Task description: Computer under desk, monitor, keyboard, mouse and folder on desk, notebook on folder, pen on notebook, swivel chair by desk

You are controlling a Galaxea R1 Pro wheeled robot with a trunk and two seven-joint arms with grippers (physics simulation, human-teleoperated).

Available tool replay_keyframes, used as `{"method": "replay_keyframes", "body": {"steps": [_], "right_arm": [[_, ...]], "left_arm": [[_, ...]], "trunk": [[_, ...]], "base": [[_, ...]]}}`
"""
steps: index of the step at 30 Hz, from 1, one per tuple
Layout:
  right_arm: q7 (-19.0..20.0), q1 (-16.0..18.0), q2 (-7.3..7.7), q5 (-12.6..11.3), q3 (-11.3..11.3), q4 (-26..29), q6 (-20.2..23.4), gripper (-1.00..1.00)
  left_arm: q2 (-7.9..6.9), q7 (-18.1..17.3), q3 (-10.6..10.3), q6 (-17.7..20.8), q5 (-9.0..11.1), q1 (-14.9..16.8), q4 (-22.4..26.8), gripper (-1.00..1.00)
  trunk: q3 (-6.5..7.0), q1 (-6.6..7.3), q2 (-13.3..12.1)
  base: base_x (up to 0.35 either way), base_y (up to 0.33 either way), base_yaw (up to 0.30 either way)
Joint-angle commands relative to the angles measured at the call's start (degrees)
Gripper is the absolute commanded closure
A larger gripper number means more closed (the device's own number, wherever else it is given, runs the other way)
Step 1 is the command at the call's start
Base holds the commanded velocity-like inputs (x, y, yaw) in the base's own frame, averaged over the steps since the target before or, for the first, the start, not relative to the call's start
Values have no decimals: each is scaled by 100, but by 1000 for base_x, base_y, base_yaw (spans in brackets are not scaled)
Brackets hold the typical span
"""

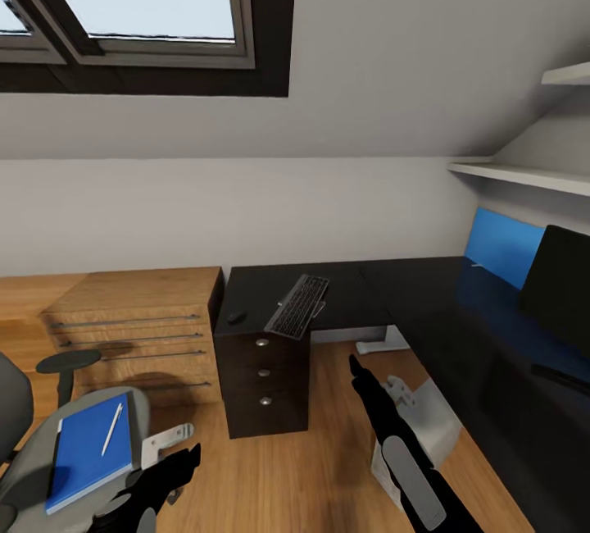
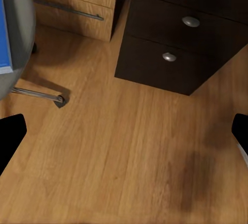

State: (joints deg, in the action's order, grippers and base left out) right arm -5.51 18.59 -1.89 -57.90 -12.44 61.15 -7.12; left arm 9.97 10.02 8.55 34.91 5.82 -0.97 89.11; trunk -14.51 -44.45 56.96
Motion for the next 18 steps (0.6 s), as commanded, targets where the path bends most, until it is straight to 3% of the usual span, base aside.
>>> {"method": "replay_keyframes", "body": {"steps": [1,18], "right_arm": [[-25,3,2,-60,-21,5,-41,-100],[-20,-4,-7,-32,-50,2,-59,-100]], "left_arm": [[3,41,1,-3,61,1,-9,-100],[3,49,-11,-89,60,1,-77,-100]], "trunk": [[-25,-24,47],[-330,-397,728]], "base": [[0,0,0],[0,0,0]]}}
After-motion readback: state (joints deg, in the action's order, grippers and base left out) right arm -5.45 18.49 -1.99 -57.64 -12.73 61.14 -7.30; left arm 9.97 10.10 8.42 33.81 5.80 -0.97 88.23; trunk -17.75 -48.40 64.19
